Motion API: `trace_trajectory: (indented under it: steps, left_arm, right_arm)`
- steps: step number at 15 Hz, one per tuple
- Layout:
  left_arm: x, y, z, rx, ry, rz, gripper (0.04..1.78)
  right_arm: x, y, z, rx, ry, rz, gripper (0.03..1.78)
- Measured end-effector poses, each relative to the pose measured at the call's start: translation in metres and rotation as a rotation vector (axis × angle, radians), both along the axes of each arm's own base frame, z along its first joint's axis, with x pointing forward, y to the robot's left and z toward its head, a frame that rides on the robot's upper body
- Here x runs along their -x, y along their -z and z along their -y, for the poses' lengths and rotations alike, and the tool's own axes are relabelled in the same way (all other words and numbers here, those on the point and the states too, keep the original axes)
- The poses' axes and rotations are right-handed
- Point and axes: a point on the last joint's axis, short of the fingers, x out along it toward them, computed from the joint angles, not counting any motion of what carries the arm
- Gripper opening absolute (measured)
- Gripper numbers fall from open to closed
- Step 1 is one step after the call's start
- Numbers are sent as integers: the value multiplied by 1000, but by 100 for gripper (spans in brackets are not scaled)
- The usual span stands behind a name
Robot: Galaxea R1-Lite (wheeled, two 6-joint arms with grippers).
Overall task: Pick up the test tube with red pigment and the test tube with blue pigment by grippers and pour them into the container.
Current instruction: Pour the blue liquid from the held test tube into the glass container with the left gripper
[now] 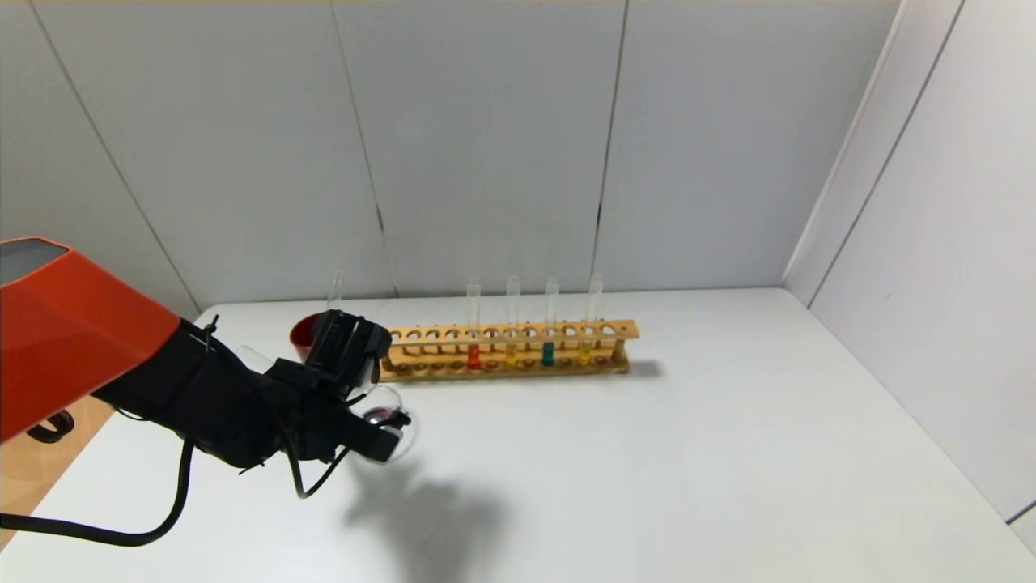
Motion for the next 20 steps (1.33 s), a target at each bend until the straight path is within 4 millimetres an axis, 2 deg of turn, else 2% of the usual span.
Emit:
trace_trajectory:
  steps: [7,20]
  left_arm:
    - [0,0,3,-5,10,-2,32]
    - [-13,-22,9,-164,21,42,32]
  right_arm:
    - [0,0,0,0,0,0,175]
    - [0,0,0,0,0,0,175]
